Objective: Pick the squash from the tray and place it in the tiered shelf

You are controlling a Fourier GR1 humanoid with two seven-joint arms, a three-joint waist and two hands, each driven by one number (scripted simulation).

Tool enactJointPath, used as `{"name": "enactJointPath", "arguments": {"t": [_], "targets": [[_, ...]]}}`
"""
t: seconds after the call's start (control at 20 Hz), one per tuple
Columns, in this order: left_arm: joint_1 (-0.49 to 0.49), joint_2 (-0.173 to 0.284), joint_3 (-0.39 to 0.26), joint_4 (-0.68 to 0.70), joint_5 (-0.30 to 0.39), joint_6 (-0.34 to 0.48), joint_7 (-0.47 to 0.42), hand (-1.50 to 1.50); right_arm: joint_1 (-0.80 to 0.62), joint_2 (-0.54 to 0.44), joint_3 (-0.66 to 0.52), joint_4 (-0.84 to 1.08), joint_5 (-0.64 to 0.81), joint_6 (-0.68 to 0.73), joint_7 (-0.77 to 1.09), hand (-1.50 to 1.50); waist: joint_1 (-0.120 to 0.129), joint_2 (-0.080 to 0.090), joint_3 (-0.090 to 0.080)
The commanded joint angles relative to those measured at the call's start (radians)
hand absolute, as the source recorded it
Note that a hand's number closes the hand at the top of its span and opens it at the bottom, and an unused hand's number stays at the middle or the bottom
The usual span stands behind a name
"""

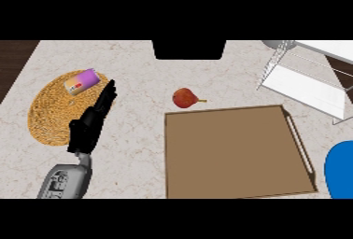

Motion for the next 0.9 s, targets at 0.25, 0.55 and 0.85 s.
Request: {"name": "enactJointPath", "arguments": {"t": [0.25,0.55,0.85], "targets": [[0.035,-0.014,-0.014,-0.044,0.000,-0.003,0.020,0.00,0.071,0.000,-0.043,-0.121,-0.047,-0.018,0.072,-1.50,0.000,-0.001,0.002],[0.040,-0.006,-0.014,-0.055,-0.016,0.001,0.028,0.00,0.047,0.026,-0.026,-0.220,-0.166,0.007,0.017,-1.50,0.001,-0.001,0.002],[0.010,0.017,0.031,0.034,0.009,-0.028,-0.050,0.00,0.013,0.018,-0.011,-0.255,-0.228,0.018,0.018,-1.50,0.003,0.001,0.001]]}}
